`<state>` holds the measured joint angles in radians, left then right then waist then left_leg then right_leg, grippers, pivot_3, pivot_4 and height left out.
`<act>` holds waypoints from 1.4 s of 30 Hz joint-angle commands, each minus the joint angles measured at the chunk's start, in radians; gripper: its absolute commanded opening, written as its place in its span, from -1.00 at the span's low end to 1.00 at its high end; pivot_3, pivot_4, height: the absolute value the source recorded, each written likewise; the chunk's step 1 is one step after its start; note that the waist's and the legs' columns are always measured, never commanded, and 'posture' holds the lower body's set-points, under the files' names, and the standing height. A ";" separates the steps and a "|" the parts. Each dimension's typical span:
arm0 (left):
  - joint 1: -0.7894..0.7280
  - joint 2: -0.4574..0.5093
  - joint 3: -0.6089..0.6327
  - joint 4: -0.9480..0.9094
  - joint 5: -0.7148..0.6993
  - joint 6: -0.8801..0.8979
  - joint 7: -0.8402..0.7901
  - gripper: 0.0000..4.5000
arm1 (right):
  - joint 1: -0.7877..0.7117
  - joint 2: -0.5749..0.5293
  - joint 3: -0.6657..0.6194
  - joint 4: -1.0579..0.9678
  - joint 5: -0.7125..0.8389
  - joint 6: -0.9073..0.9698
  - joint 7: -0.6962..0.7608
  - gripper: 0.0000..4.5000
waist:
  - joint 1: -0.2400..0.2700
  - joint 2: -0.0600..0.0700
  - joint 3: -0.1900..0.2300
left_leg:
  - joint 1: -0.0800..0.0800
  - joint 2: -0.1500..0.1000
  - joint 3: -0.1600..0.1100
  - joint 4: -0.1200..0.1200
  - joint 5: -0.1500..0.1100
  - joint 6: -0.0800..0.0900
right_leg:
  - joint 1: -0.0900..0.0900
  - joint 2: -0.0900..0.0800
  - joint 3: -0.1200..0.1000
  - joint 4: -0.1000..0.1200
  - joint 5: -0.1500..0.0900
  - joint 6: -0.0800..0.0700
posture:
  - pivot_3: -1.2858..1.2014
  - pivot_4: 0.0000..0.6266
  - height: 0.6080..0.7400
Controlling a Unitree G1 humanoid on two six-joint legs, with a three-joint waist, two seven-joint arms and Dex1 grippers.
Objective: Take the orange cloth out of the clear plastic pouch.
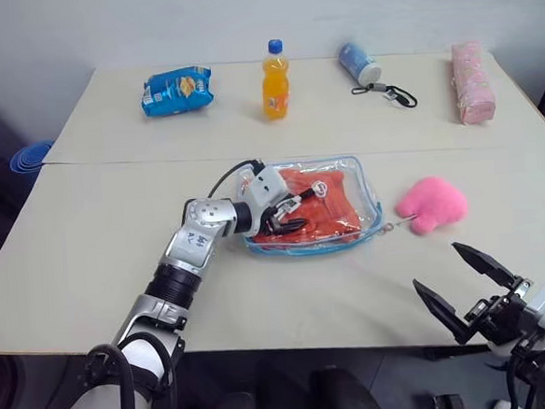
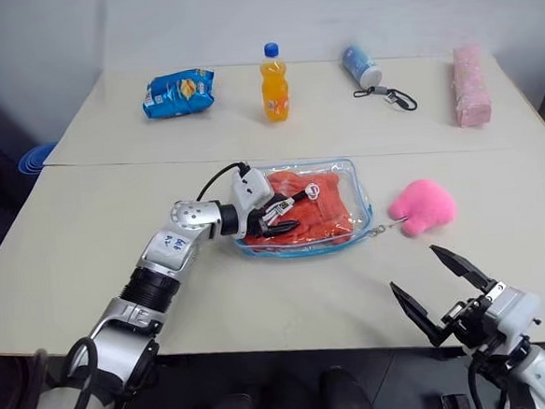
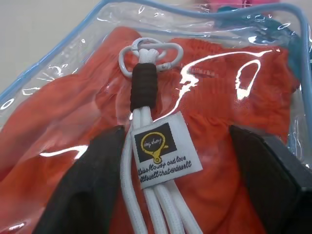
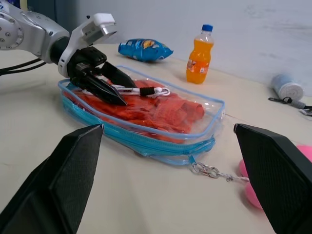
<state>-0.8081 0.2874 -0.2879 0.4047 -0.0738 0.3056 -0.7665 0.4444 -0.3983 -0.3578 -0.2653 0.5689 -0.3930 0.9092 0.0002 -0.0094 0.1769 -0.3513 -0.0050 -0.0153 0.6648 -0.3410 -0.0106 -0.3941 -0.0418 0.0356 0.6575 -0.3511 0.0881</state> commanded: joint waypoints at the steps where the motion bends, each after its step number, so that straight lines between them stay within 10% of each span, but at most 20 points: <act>1: 0.008 -0.005 -0.001 -0.046 -0.003 -0.006 -0.040 -0.10 | 0.013 0.021 0.000 0.021 -0.009 -0.060 0.025 1.00 | -0.001 0.000 0.000 | 0.000 0.000 0.000 0.000 0.000 0.000 | 0.000 0.000 0.000 0.000 0.000 0.000 | 0.03 -0.52 1.00; 7: 0.036 -0.032 0.151 -0.076 -0.099 0.018 0.010 -0.95 | 0.024 0.040 0.009 0.049 -0.015 -0.102 0.043 1.00 | -0.002 0.000 0.000 | -0.001 0.000 -0.001 0.000 0.000 0.000 | -0.001 0.000 -0.001 0.001 0.000 0.000 | 0.03 -0.52 1.00; 24: 0.556 0.297 0.735 -0.267 -0.185 0.018 0.334 -0.99 | -0.314 -0.080 0.236 -0.036 -0.119 0.001 0.061 1.00 | 0.001 -0.001 0.000 | -0.001 0.000 -0.004 -0.001 0.001 -0.002 | -0.002 -0.003 -0.004 0.001 0.000 0.000 | 0.03 -0.52 1.00; 39: 0.594 0.507 0.701 -0.338 -0.325 -0.081 -0.120 0.90 | -0.204 -0.194 0.055 -0.061 -0.047 0.114 0.036 1.00 | -0.005 -0.003 -0.001 | -0.002 0.000 -0.005 -0.003 -0.001 0.000 | -0.001 -0.004 -0.006 -0.003 0.000 -0.001 | 0.03 -0.52 1.00; 42: 0.560 0.535 0.652 -0.333 -0.333 -0.132 -0.229 0.90 | -0.144 -0.213 0.018 -0.093 -0.032 0.119 0.049 1.00 | -0.005 -0.002 -0.001 | -0.002 0.000 -0.005 -0.003 -0.001 0.000 | -0.001 -0.004 -0.005 -0.003 0.000 -0.001 | 0.03 -0.52 1.00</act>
<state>-0.2355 0.8106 0.3816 0.0864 -0.3910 0.2201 -0.9366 0.2903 -0.5976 -0.3087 -0.3006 0.5084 -0.2733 0.9498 -0.0046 -0.0119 0.1760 -0.3529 -0.0052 -0.0199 0.6619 -0.3419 -0.0103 -0.3945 -0.0459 0.0303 0.6543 -0.3515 0.0871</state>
